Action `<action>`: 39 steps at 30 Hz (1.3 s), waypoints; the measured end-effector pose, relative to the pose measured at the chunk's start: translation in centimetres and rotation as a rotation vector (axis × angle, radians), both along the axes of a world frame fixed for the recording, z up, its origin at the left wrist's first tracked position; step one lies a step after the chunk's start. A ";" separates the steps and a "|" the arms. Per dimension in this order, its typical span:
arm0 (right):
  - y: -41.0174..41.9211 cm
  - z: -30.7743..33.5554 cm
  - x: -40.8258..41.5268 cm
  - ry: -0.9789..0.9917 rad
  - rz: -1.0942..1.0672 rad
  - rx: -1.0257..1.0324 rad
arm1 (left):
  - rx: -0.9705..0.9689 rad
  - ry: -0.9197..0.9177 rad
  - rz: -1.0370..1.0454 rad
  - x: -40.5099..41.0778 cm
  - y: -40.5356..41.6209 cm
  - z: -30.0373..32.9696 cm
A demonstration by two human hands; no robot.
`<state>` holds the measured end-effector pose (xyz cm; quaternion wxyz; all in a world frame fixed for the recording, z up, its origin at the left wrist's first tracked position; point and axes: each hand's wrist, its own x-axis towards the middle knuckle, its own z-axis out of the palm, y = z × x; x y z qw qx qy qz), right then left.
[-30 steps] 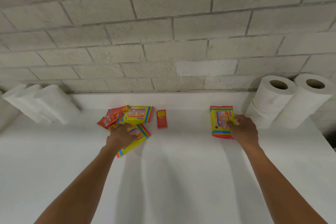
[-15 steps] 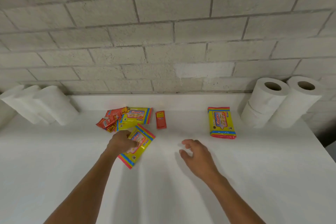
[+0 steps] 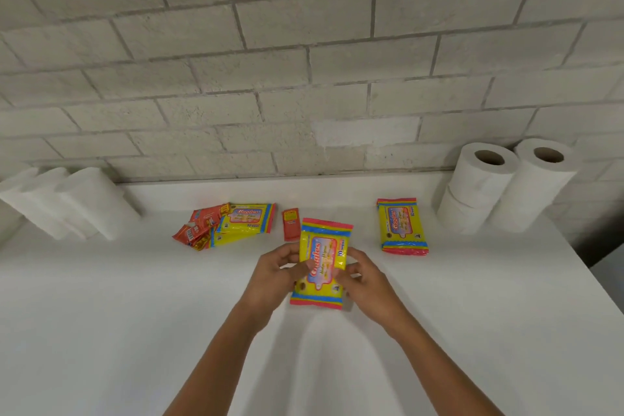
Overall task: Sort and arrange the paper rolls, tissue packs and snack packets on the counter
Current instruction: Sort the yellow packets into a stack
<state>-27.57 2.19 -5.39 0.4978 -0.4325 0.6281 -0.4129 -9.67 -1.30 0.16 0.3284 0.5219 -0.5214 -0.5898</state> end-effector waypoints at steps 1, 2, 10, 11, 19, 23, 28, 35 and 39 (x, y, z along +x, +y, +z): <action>0.0 -0.1 -0.6 -0.085 -0.031 -0.009 | 0.002 0.009 -0.008 -0.7 0.2 -0.1; 0.1 0.0 -1.1 -0.170 -0.055 -0.009 | 0.003 0.011 -0.010 -1.4 0.4 -0.2; -0.5 0.5 -7.3 -0.296 -0.159 -0.011 | 0.067 0.017 -0.049 -4.4 -0.2 -1.2; -1.0 0.5 -8.2 -0.298 -0.188 -0.006 | 0.071 -0.002 -0.039 -4.3 -0.3 -1.5; -5.0 0.9 -14.4 -0.189 -0.312 0.044 | 0.101 -0.102 0.021 -1.7 -0.7 -3.9; -6.7 0.8 -14.9 -0.104 -0.299 0.067 | 0.114 -0.131 0.062 -0.6 -0.9 -4.8; -8.2 0.3 -15.4 0.065 -0.305 0.112 | 0.133 -0.135 0.092 0.3 -1.1 -5.8; -9.4 0.3 -16.0 0.273 -0.335 0.189 | 0.108 -0.188 0.132 2.2 -2.4 -6.4; -8.9 0.5 -15.7 0.437 -0.365 0.210 | 0.023 -0.286 0.151 3.1 -4.2 -6.3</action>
